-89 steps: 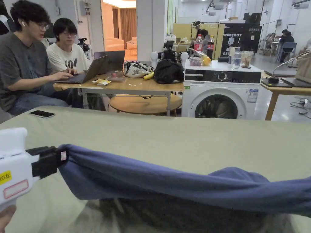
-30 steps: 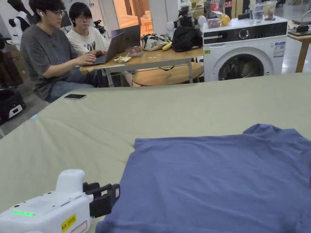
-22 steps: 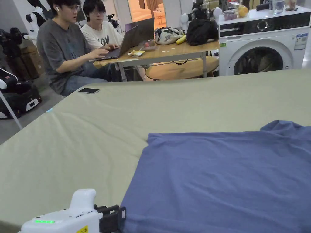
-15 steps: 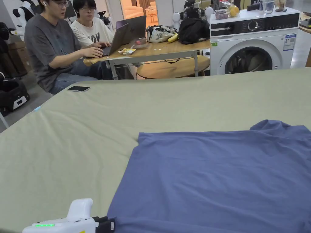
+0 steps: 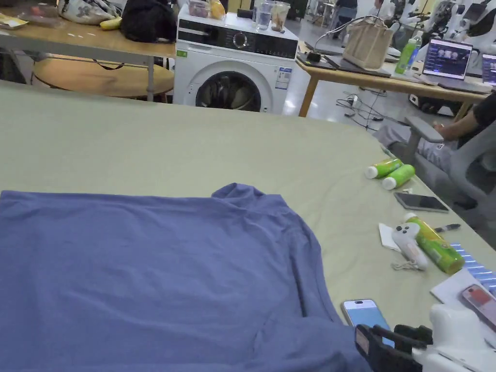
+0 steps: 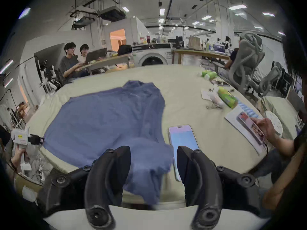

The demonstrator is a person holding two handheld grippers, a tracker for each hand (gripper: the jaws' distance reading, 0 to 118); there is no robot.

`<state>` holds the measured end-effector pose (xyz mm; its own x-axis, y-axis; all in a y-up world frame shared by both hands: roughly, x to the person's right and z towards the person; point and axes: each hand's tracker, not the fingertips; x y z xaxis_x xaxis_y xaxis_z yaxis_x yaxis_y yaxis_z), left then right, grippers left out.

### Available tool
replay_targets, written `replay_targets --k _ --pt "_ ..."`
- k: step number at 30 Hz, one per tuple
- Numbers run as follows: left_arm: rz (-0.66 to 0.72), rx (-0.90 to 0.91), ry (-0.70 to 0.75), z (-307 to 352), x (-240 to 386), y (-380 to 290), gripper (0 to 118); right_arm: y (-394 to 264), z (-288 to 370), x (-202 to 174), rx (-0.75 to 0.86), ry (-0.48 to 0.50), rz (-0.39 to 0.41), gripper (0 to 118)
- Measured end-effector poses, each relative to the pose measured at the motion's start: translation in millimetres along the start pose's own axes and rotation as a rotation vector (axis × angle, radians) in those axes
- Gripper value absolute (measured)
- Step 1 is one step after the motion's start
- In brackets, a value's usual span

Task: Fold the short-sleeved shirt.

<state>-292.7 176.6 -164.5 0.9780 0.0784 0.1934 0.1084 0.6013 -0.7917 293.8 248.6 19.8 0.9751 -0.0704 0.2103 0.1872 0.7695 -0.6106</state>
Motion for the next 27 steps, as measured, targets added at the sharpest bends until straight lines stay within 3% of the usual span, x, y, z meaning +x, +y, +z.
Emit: replay_targets --k 9,10,11,12,14,19,22,27 --pt "0.018 -0.003 -0.011 5.1 -4.3 0.3 5 -35.9 -15.0 6.2 -0.148 0.079 -0.018 56" --pt "0.019 -0.003 -0.012 5.3 -3.8 -0.2 5 -37.7 -19.8 6.1 -0.167 0.082 -0.012 46" --pt "0.018 0.000 -0.010 5.9 -3.0 -0.7 5 -39.4 -23.4 5.7 -0.186 0.083 -0.013 20" --pt "0.017 0.001 -0.008 6.6 -2.4 -1.1 5 -41.1 -25.8 4.9 -0.195 0.097 -0.015 7" --pt "0.018 0.004 -0.005 6.1 -4.0 -1.3 5 -44.5 -30.0 3.1 -0.202 0.118 -0.020 0" --pt "0.032 0.013 -0.012 9.7 -6.1 -3.5 4 -44.9 -32.5 -0.5 -0.198 0.133 -0.023 0" --pt "-0.019 0.157 -0.089 25.0 -9.4 -6.4 4 -26.1 -25.8 1.4 -0.125 0.141 -0.040 0" --pt "0.084 0.257 -0.140 30.9 -17.8 56.6 4 38.9 -62.0 5.2 -0.045 0.155 -0.045 0"
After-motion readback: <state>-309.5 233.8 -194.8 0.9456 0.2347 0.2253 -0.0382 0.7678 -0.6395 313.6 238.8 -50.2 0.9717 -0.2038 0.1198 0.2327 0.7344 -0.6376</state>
